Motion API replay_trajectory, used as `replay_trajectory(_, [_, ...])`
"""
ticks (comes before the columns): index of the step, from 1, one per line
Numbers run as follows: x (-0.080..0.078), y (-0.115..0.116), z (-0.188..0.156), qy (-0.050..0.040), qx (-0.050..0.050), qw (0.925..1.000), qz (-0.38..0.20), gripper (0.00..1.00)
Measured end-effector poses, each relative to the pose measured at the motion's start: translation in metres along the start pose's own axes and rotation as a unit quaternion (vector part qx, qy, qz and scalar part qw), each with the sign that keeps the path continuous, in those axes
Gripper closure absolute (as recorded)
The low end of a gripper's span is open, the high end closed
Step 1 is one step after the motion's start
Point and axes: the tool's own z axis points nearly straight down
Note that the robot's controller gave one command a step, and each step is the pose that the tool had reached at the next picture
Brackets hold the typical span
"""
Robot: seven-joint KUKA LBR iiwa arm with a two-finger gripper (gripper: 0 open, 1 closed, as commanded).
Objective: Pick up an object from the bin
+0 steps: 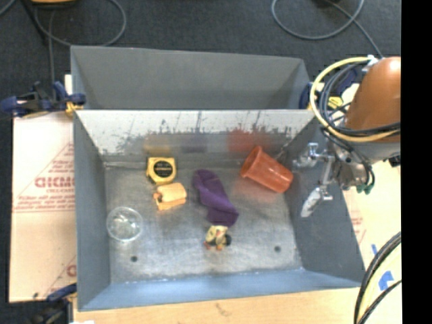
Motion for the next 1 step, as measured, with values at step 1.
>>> replay_trajectory(1, [-0.0392,-0.0099,0.0273,-0.0024,0.0,0.9994,-0.033,0.0])
